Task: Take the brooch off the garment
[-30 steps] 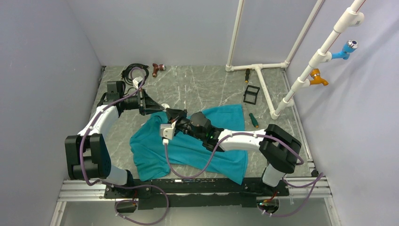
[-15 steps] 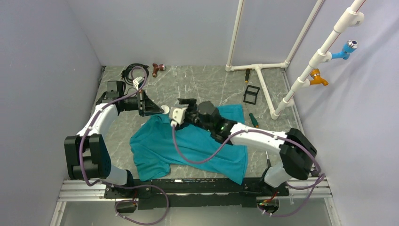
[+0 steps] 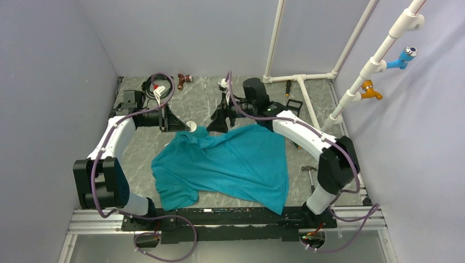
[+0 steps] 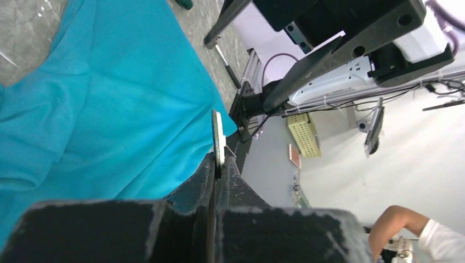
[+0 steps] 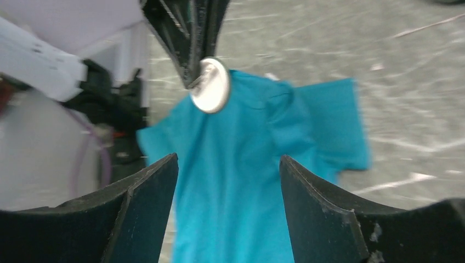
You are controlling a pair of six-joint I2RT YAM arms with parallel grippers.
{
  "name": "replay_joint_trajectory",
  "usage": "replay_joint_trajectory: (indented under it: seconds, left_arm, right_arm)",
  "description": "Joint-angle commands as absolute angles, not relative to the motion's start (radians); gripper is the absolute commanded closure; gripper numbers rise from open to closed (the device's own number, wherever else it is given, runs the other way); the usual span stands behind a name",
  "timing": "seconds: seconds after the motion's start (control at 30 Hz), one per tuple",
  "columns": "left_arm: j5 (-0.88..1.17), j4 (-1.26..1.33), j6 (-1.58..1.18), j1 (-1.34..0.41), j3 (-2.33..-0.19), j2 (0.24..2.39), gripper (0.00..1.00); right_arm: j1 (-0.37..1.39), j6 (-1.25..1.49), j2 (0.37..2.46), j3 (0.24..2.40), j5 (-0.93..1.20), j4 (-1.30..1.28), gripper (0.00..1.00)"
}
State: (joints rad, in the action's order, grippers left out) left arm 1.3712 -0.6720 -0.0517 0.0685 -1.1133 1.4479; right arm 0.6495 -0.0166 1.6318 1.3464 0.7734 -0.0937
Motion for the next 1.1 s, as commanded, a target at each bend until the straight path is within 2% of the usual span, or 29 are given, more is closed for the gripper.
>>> replay_joint_trajectory:
  seconds: [0.0, 0.23, 0.4, 0.73, 1.07]
  left_arm:
    - [1.415, -0.705, 0.097, 0.069, -1.140, 1.406, 1.00]
    - [1.423, -0.716, 0.139, 0.065, -1.137, 1.380, 1.00]
    - [1.419, -0.698, 0.129, 0.054, -1.122, 1.363, 1.00]
    - [1.430, -0.713, 0.135, 0.037, -1.135, 1.362, 1.00]
    - [1.452, -0.776, 0.187, 0.032, -1.147, 1.369, 1.00]
  right_arm:
    - [0.652, 0.282, 1.710, 1.434, 1.085, -0.034, 0.30]
    - [0.653, 0.457, 1.782, 1.456, 1.160, 0.120, 0.41]
    - [0.656, 0.502, 1.798, 1.471, 1.159, 0.171, 0.43]
    - [0.682, 0.466, 1.831, 1.517, 1.124, 0.139, 0.52]
    - [0.676, 0.460, 1.838, 1.505, 1.109, 0.117, 0.57]
